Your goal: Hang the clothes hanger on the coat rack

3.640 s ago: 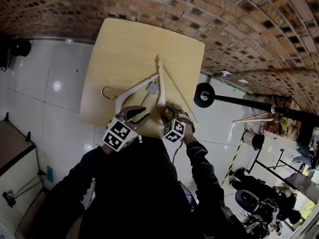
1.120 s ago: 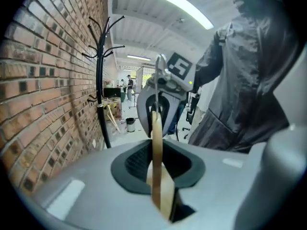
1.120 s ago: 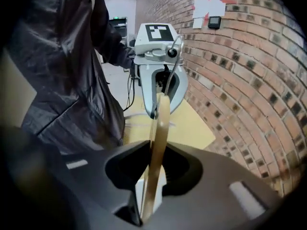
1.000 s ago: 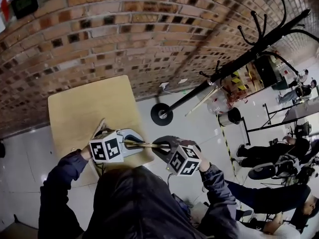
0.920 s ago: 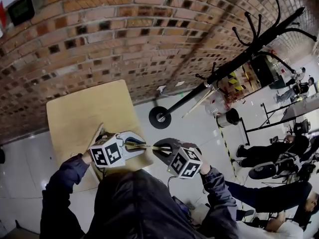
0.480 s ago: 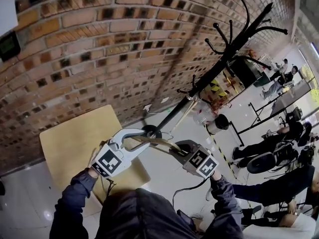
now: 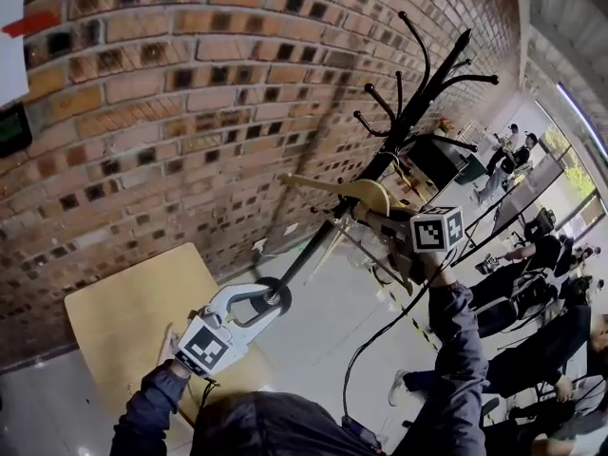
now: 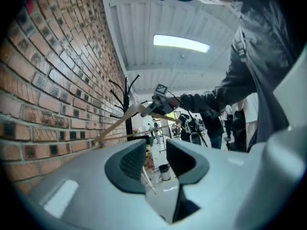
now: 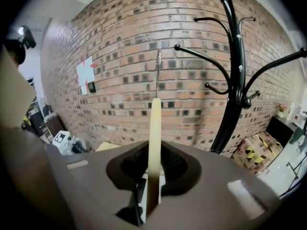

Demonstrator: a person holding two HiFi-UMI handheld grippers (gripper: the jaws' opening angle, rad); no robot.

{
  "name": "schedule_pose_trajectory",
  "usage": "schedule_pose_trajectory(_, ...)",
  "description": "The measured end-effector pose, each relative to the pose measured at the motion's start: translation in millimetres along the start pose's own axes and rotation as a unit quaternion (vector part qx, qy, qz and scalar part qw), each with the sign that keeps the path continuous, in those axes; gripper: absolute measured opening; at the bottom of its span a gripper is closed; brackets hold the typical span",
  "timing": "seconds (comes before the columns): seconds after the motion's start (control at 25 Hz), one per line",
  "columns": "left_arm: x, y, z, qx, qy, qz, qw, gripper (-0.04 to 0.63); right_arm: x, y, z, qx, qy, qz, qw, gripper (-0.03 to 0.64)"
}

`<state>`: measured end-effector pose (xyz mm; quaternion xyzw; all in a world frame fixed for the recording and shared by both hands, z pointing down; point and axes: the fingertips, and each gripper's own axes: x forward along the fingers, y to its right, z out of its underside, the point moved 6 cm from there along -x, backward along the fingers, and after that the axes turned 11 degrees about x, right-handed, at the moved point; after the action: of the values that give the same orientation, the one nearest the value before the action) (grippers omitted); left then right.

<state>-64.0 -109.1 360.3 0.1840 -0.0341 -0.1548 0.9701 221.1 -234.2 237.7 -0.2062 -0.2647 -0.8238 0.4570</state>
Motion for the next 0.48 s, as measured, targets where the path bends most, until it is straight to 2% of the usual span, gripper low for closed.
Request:
schedule_pose_trajectory(0.24,-16,6,0,-0.023,-0.005,-0.027,0.9994,0.138,9,28,-92,0.070,0.047,-0.010,0.996,0.058)
schedule_pose_trajectory(0.36,-27,10,3,-0.036,-0.007,-0.039,0.9986,0.137,18,36,-118,0.092,0.065,-0.010,0.994,0.057)
schedule_pose_trajectory(0.48,-31,13,13,-0.026,-0.009,-0.046,0.9986,0.137,28,45,-136,0.108,0.073,-0.012,0.991,0.057)
